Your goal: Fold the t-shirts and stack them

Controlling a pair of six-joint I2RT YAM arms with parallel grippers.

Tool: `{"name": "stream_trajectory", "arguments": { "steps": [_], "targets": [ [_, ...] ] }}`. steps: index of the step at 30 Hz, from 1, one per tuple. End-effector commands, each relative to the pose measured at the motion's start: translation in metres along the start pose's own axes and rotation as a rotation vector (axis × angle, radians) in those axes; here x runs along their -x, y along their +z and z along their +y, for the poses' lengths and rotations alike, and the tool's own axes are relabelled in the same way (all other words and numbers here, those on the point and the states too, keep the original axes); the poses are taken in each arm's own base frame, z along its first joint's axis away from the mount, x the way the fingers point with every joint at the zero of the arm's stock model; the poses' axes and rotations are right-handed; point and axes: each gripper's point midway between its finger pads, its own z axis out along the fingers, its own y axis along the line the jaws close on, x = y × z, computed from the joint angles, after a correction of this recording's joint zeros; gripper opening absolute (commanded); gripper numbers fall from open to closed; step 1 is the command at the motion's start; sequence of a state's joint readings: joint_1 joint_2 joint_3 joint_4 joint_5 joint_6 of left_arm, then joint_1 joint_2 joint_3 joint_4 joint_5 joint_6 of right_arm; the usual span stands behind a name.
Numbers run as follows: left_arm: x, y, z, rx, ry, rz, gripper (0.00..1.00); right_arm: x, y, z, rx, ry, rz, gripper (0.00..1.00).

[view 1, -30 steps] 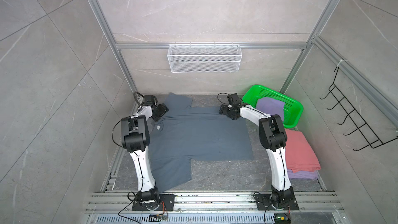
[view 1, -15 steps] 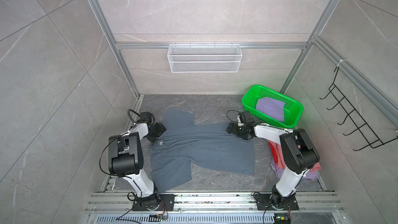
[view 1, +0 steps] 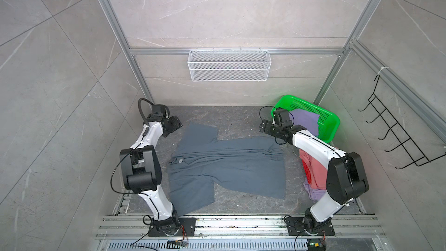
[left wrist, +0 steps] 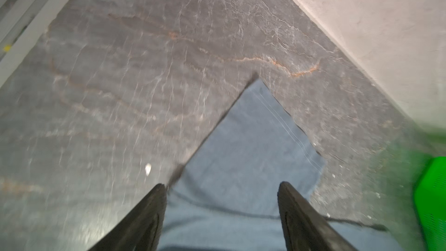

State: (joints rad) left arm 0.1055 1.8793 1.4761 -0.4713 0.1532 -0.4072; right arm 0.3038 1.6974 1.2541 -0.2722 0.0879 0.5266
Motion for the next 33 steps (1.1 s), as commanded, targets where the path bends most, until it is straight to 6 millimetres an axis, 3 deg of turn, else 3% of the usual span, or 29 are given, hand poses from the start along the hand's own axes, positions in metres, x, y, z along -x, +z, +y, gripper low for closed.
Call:
{"name": "stream_trajectory", "arguments": {
  "steps": [1, 5, 9, 16, 24, 26, 33],
  "targets": [
    [-0.001, 0.026, -0.015, 0.004, 0.110, 0.056, 0.76, -0.001, 0.018, -0.025, -0.082, 0.013, 0.021, 0.94],
    [0.012, 0.054, -0.041, 0.019, 0.206, 0.056, 0.77, -0.005, 0.032, -0.037, -0.100, 0.024, 0.044, 0.94],
    [0.016, 0.082, -0.051, 0.064, 0.266, 0.085, 0.78, -0.012, 0.041, -0.052, -0.127, 0.030, 0.072, 0.94],
    [0.009, 0.126, -0.045, 0.126, 0.253, 0.152, 0.76, -0.022, 0.045, -0.070, -0.137, 0.071, 0.106, 0.94],
    [-0.012, 0.144, -0.041, 0.134, 0.216, 0.219, 0.69, -0.032, 0.048, -0.080, -0.156, 0.082, 0.137, 0.94],
    [-0.019, 0.148, -0.045, 0.135, 0.235, 0.228, 0.57, -0.033, 0.050, -0.081, -0.163, 0.081, 0.143, 0.94],
    [-0.022, 0.148, -0.048, 0.164, 0.247, 0.211, 0.00, -0.045, 0.070, -0.086, -0.191, 0.078, 0.210, 0.91]
  ]
}}
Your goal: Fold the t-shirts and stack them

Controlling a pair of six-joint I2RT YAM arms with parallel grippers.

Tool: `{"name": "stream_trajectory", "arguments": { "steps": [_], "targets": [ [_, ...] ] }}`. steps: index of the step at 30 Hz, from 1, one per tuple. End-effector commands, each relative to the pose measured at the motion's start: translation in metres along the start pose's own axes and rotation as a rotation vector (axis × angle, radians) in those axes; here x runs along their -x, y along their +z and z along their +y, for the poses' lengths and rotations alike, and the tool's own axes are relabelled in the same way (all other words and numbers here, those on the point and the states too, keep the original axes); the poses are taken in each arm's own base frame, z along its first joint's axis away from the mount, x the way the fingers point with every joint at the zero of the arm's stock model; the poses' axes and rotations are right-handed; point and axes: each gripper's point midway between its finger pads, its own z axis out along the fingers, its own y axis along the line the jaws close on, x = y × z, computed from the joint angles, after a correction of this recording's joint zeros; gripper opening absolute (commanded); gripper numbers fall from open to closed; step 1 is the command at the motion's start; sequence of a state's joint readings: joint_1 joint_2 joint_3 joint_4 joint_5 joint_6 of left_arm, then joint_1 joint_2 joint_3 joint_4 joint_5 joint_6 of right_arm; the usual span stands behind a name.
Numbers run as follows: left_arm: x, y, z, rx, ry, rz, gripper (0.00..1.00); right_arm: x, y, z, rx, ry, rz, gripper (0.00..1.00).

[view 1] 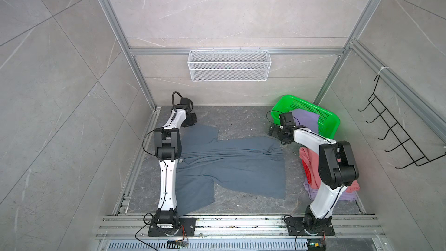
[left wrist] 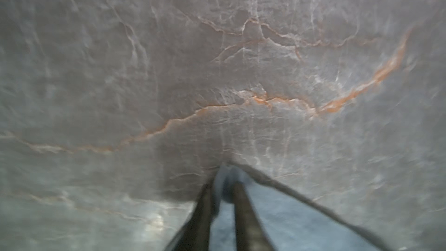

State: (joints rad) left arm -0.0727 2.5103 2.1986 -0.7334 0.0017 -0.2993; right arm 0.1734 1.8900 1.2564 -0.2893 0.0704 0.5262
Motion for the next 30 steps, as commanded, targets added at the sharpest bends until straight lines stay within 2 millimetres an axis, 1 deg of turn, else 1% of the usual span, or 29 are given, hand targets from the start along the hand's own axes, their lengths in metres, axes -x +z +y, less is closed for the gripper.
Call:
{"name": "stream_trajectory", "arguments": {
  "steps": [1, 7, 11, 12, 13, 14, 15, 16, 18, 20, 23, 26, 28, 30],
  "targets": [
    [-0.020, 0.008, 0.003, 0.036, 0.004, 0.056, 0.00, -0.011, 0.015, -0.006, -0.040, -0.001, 0.062, 0.90],
    [-0.013, -0.014, 0.007, 0.042, 0.001, -0.002, 0.00, -0.017, 0.036, -0.005, -0.055, 0.028, 0.110, 0.84],
    [-0.008, -0.028, 0.011, 0.029, -0.017, -0.027, 0.00, -0.029, 0.044, 0.000, -0.021, 0.058, 0.159, 0.76],
    [-0.007, -0.031, 0.011, 0.020, -0.025, -0.030, 0.00, -0.031, 0.045, 0.003, -0.003, 0.064, 0.166, 0.70],
    [-0.004, -0.035, 0.011, 0.009, -0.034, -0.039, 0.00, -0.034, 0.045, 0.006, 0.015, 0.067, 0.171, 0.60],
    [-0.004, -0.037, 0.011, -0.004, -0.043, -0.040, 0.00, -0.035, 0.045, 0.010, 0.033, 0.068, 0.173, 0.44],
    [-0.005, -0.035, 0.012, -0.015, -0.054, -0.036, 0.00, -0.035, 0.045, 0.013, 0.052, 0.072, 0.168, 0.34],
    [0.004, -0.052, 0.009, -0.039, -0.061, -0.068, 0.00, -0.034, 0.043, 0.016, 0.071, 0.075, 0.156, 0.27],
    [0.007, -0.061, 0.008, -0.073, -0.075, -0.081, 0.00, -0.023, 0.034, 0.024, 0.112, 0.073, 0.113, 0.13],
    [0.012, -0.072, 0.007, -0.105, -0.083, -0.102, 0.00, -0.007, 0.022, 0.031, 0.144, 0.061, 0.052, 0.06],
    [0.021, -0.095, 0.009, -0.153, -0.105, -0.150, 0.00, 0.023, -0.006, 0.043, 0.187, 0.025, -0.060, 0.02],
    [0.029, -0.120, 0.014, -0.206, -0.139, -0.200, 0.00, 0.049, -0.037, 0.048, 0.199, -0.005, -0.158, 0.00],
    [0.032, -0.134, 0.018, -0.237, -0.163, -0.229, 0.00, 0.056, -0.050, 0.048, 0.200, -0.012, -0.185, 0.00],
    [0.032, -0.147, 0.021, -0.258, -0.172, -0.252, 0.00, 0.056, -0.060, 0.047, 0.204, -0.020, -0.196, 0.00]
  ]
}}
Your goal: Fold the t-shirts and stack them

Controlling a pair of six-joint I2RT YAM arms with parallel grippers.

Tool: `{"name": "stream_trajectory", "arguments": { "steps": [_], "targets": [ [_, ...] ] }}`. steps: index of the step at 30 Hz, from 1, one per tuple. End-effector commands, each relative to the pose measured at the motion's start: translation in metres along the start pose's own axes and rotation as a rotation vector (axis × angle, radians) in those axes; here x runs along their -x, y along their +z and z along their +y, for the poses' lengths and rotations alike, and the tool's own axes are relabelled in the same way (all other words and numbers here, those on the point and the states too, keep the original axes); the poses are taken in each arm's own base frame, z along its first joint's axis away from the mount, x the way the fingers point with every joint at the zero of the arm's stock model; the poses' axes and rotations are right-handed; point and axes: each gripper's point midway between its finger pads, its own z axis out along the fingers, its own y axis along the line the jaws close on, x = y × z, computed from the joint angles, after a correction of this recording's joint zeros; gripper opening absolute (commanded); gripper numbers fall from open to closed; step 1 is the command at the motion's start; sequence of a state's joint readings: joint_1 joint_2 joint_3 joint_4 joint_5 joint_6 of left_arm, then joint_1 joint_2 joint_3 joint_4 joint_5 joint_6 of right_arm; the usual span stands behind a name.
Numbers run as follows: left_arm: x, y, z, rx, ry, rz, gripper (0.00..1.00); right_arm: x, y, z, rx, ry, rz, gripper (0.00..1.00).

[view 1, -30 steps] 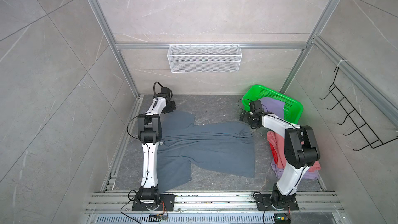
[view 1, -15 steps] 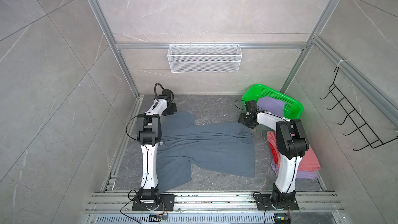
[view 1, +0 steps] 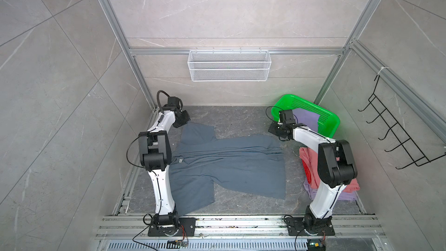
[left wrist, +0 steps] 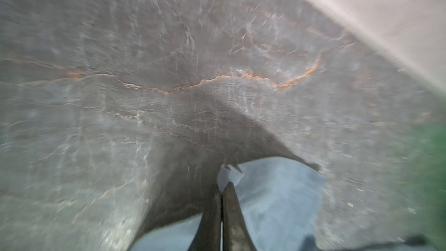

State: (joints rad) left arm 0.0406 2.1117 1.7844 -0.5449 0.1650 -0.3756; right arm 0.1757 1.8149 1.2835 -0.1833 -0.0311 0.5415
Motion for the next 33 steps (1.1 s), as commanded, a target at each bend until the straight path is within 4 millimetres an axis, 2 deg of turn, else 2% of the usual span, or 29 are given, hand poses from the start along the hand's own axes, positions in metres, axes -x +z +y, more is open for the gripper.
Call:
{"name": "stream_trajectory", "arguments": {
  "steps": [1, 4, 7, 11, 14, 18, 21, 26, 29, 33],
  "targets": [
    [0.028, -0.046, -0.020, -0.106, -0.014, -0.116, 0.00, 0.015, -0.022, 0.007, 0.008, -0.045, -0.062, 0.00],
    [0.027, -0.058, -0.021, -0.108, 0.004, -0.127, 0.00, 0.006, -0.024, -0.002, -0.031, -0.041, -0.033, 0.05],
    [0.027, -0.066, -0.021, -0.100, 0.016, -0.140, 0.00, -0.006, -0.015, -0.009, -0.061, -0.028, 0.004, 0.16],
    [0.021, -0.071, -0.015, -0.070, 0.030, -0.142, 0.00, -0.018, 0.009, -0.015, -0.111, -0.027, 0.042, 0.35],
    [0.014, -0.070, -0.014, -0.076, 0.037, -0.133, 0.00, -0.015, 0.026, -0.010, -0.126, -0.040, 0.040, 0.50],
    [0.006, -0.064, -0.014, -0.091, 0.035, -0.116, 0.00, -0.008, 0.053, 0.010, -0.087, -0.082, 0.011, 0.59],
    [0.001, -0.058, -0.011, -0.089, 0.036, -0.098, 0.00, -0.005, 0.070, 0.026, -0.050, -0.113, -0.031, 0.61],
    [-0.006, -0.053, -0.006, -0.074, 0.039, -0.086, 0.00, -0.003, 0.095, 0.041, -0.015, -0.135, -0.024, 0.61],
    [-0.006, -0.055, -0.004, -0.063, 0.042, -0.091, 0.00, -0.020, 0.110, 0.039, -0.065, -0.135, 0.080, 0.59],
    [-0.005, -0.059, -0.002, -0.054, 0.041, -0.094, 0.00, -0.049, 0.111, 0.032, -0.088, -0.126, 0.144, 0.58]
  ]
}}
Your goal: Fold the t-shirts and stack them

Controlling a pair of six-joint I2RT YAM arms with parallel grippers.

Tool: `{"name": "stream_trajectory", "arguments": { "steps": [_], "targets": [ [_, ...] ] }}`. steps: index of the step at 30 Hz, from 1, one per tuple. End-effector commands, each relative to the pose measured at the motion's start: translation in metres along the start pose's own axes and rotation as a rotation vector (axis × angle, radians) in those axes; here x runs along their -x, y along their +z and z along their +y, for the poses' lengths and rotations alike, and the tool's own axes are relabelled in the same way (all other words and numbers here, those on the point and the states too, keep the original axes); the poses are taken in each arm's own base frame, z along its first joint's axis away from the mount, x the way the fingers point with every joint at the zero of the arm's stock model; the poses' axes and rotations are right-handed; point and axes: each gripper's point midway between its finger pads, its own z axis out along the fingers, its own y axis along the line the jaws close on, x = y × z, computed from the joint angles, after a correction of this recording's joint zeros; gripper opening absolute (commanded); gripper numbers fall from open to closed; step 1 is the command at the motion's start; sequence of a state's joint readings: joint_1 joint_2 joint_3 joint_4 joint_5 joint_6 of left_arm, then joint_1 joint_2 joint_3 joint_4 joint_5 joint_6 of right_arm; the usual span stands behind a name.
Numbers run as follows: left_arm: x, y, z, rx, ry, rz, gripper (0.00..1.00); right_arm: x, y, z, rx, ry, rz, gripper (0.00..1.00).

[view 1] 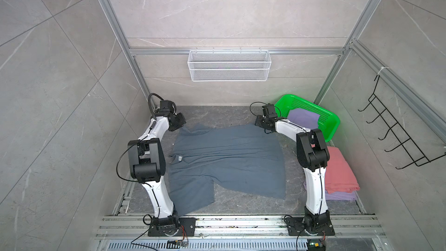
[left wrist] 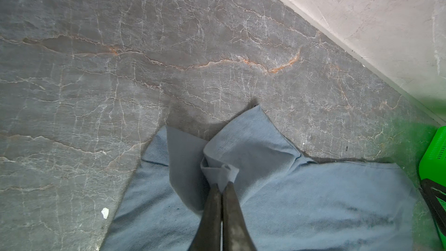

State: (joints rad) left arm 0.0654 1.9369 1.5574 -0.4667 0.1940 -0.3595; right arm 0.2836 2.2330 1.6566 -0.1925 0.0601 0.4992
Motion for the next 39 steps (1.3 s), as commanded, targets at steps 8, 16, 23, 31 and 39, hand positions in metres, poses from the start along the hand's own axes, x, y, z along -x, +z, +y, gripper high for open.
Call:
{"name": "stream_trajectory", "arguments": {
  "steps": [8, 16, 23, 31, 39],
  "targets": [
    [0.010, -0.037, 0.000, -0.003, 0.009, -0.070, 0.00, -0.102, -0.009, -0.006, -0.016, -0.013, 0.245, 0.55],
    [0.000, -0.061, 0.018, 0.004, -0.048, -0.106, 0.00, -0.165, -0.057, 0.029, 0.092, -0.046, 0.311, 0.54],
    [-0.003, -0.074, 0.026, 0.043, -0.055, -0.132, 0.00, -0.121, -0.107, 0.040, 0.071, -0.043, 0.181, 0.58],
    [-0.004, -0.076, 0.025, 0.028, -0.052, -0.137, 0.00, -0.034, -0.114, 0.035, -0.013, -0.055, 0.004, 0.65],
    [-0.005, -0.080, 0.027, 0.046, -0.035, -0.142, 0.00, -0.005, -0.061, -0.012, -0.170, 0.012, 0.017, 0.63]
  ]
}}
